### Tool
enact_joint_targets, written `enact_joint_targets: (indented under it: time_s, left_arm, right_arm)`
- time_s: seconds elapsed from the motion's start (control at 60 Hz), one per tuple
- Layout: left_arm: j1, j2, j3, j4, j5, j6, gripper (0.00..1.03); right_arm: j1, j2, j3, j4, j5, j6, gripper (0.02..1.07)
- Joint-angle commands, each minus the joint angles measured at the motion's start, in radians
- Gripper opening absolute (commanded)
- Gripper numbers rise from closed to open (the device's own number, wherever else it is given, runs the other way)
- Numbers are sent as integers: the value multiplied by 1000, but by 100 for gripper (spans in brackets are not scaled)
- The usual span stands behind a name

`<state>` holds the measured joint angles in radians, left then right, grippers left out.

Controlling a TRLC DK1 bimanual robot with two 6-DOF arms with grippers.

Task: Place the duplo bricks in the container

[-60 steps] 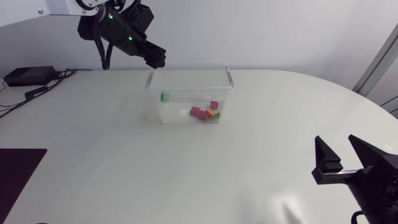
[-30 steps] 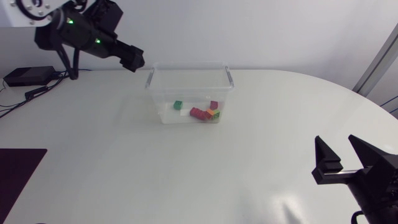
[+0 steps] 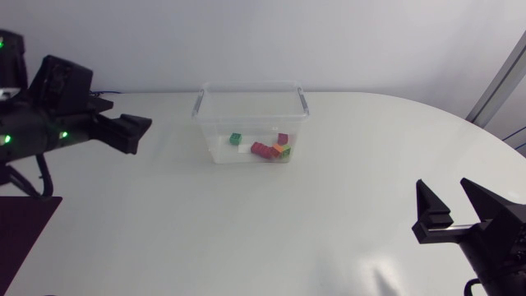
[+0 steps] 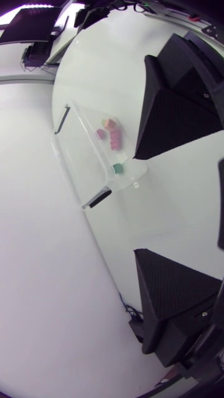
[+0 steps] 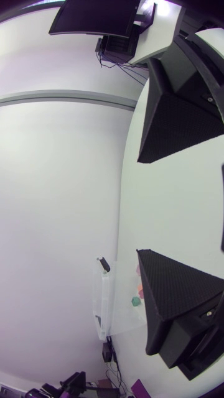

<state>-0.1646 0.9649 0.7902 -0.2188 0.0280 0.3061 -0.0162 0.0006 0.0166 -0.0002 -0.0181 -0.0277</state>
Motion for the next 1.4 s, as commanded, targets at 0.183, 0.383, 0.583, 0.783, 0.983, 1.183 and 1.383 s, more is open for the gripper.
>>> enact_joint_targets:
  time_s: [0.183,0.383,0.583,0.783,0.983,1.183,1.383]
  left_arm:
    - [114,-276,-290,139,59,-59,100]
    - [166,-484,-453,196,112,-63,100]
    - [166,-584,-523,201,83,-113,100]
    - [165,-693,-599,206,51,-168,100]
    - [165,-793,-670,211,22,-219,100]
    - [165,-900,-744,216,-9,-273,100]
    - [165,-965,-790,219,-28,-306,100]
  right_arm:
    - [-8,-5,-17,-6,9,-8,102]
    - [-8,-5,-17,-6,9,-7,102]
    - [-3,-4,-17,-5,11,0,102]
    - [3,-3,-17,-3,13,8,102]
    - [8,-2,-17,-2,15,15,102]
    - [13,-1,-17,-1,17,23,102]
    - [16,-1,-17,0,18,28,102]
